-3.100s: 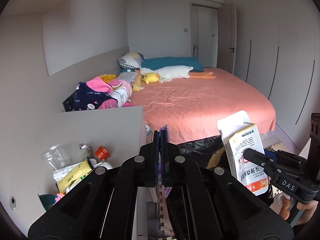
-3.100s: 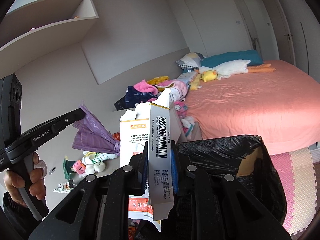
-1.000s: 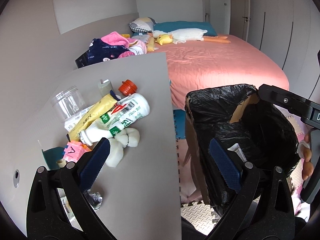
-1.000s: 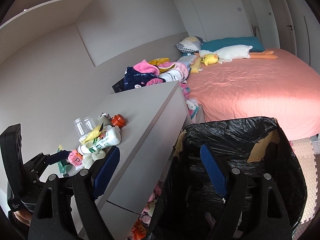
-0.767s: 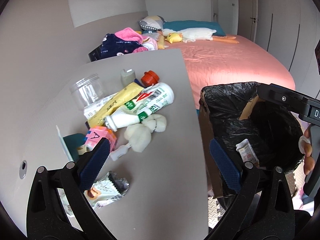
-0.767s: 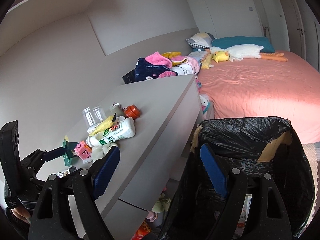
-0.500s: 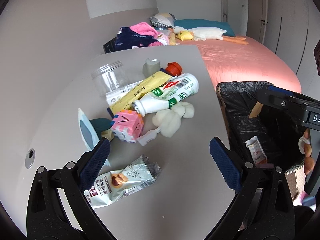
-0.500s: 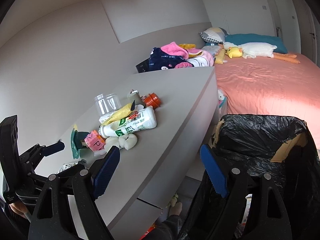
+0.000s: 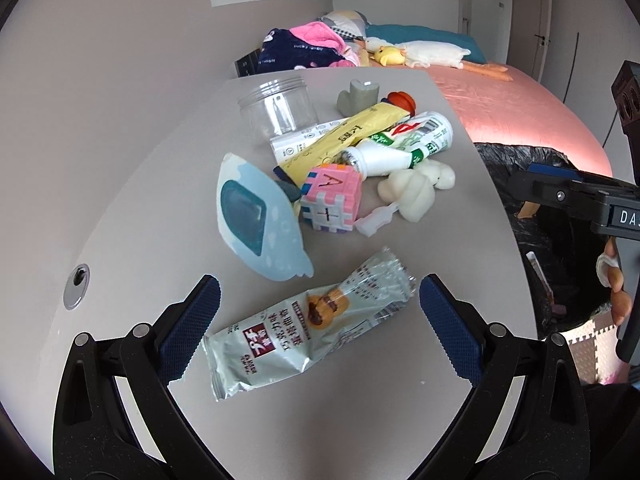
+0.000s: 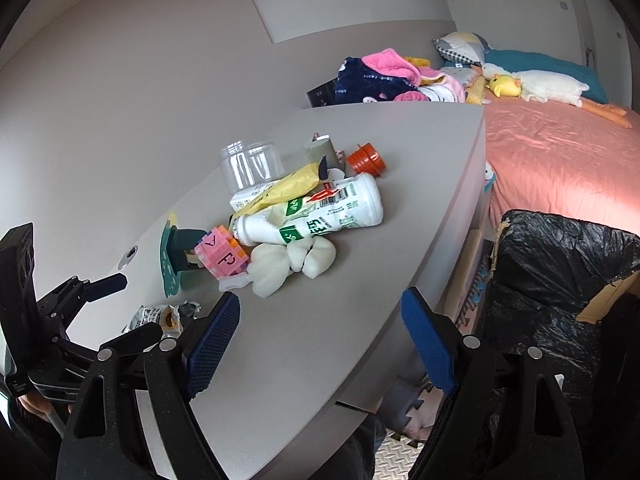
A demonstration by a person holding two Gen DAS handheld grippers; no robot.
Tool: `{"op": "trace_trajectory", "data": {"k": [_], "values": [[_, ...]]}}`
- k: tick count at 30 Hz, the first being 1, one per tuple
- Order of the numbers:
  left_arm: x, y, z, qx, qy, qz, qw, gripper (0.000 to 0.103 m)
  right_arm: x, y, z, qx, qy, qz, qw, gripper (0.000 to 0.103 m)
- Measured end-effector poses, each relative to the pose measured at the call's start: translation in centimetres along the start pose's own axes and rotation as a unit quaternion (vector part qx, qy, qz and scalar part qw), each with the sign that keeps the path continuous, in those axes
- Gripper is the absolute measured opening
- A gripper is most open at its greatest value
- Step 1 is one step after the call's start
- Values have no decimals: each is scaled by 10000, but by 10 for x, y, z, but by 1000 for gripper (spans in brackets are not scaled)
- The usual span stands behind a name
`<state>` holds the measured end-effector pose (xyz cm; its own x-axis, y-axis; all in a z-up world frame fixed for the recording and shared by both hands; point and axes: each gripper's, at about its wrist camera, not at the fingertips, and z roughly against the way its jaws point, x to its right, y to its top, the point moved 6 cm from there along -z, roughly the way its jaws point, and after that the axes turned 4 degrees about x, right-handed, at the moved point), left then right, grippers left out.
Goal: Collect trash
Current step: 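Return to the desk and grasp the snack wrapper with the left tool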
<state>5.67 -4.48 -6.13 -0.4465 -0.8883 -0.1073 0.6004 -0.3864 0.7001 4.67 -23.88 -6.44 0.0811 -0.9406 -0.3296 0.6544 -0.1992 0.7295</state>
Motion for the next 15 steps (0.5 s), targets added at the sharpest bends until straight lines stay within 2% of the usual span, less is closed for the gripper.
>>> {"op": "trace_trajectory", "data": {"k": [6,15], "values": [[-21,-17,-15,-242,-105,91,9996,96,-12,-2,-17,-155,-47,137,9998,83],[-27,-29,-36,-616,-287,56,9977,96,-17,1,-40,-284,-257,190,9991,83]]}}
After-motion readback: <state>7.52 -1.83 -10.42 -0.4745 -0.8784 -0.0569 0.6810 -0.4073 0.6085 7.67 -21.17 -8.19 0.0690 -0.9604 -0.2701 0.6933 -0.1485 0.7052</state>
